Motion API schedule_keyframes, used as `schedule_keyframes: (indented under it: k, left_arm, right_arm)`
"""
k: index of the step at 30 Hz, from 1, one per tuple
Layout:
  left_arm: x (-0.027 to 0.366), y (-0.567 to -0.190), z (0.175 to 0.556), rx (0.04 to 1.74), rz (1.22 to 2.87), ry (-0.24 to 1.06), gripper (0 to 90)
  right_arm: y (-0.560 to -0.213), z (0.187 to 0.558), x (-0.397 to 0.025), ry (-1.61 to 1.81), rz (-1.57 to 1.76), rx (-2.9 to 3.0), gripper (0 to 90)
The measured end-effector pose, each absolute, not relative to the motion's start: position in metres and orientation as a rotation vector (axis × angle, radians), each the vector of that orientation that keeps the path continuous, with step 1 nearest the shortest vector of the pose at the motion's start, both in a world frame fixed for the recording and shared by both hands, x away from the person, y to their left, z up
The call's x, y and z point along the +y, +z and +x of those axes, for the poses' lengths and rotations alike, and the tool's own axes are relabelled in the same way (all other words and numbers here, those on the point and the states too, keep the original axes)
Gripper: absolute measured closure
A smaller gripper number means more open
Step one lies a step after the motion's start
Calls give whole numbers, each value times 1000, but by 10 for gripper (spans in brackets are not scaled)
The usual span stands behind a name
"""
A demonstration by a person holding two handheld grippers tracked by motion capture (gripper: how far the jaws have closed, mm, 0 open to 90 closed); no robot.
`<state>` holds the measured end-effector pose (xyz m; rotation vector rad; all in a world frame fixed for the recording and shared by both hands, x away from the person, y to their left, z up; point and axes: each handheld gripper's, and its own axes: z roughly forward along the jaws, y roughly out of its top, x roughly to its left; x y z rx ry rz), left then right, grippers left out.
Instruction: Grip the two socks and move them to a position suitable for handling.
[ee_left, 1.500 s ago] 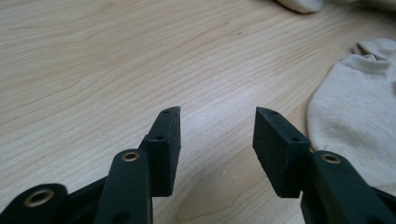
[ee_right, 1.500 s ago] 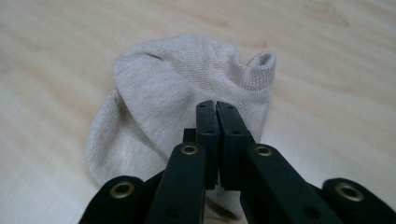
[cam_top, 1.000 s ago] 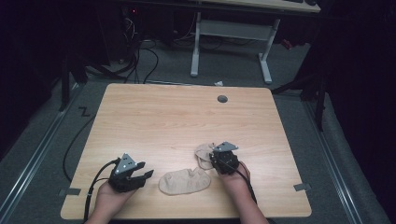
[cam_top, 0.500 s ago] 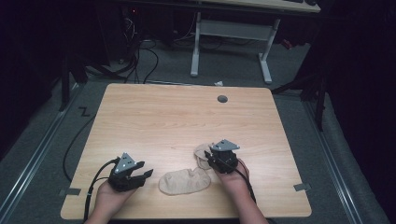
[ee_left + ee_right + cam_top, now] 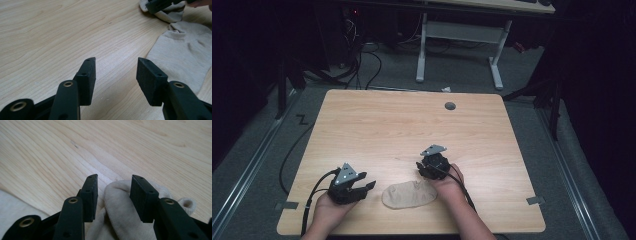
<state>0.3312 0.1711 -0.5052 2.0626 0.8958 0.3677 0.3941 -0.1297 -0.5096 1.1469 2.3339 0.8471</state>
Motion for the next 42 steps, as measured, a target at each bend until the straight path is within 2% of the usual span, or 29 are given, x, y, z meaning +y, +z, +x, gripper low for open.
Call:
schedule_keyframes:
  k: [2, 6, 9, 17, 23, 27, 28, 32, 34, 37, 42]
  left_arm:
    - [171, -505, 331, 893, 2064, 367, 502]
    - [170, -506, 331, 894, 2065, 363, 503]
    - [169, -506, 331, 890, 2070, 364, 503]
    - [169, -506, 331, 890, 2072, 360, 504]
    - [161, -509, 327, 878, 2091, 326, 511]
    - [146, -507, 316, 817, 2113, 274, 548]
    - [141, -507, 313, 796, 2117, 247, 586]
    - [125, -508, 299, 759, 2152, 191, 645]
    - [121, -510, 296, 753, 2178, 190, 664]
    - [115, -517, 298, 773, 2245, 268, 695]
    - [113, -525, 314, 840, 2224, 335, 658]
  right_arm:
    - [-511, 395, -129, 827, 1142, 2332, 616]
    - [-511, 395, -131, 821, 1138, 2336, 796]
    - [-507, 392, -132, 838, 1117, 2314, 859]
    - [-488, 379, -151, 957, 1118, 2208, 858]
    - [-485, 364, -186, 1021, 1181, 2101, 856]
    - [-487, 358, -202, 1033, 1212, 2071, 856]
    - [-487, 357, -206, 1037, 1216, 2064, 856]
    - [-488, 353, -219, 1069, 1254, 2037, 856]
    - [-488, 352, -221, 1073, 1255, 2033, 857]
    - [-490, 352, -221, 1084, 1268, 2033, 864]
    - [-489, 357, -201, 1119, 1232, 2057, 864]
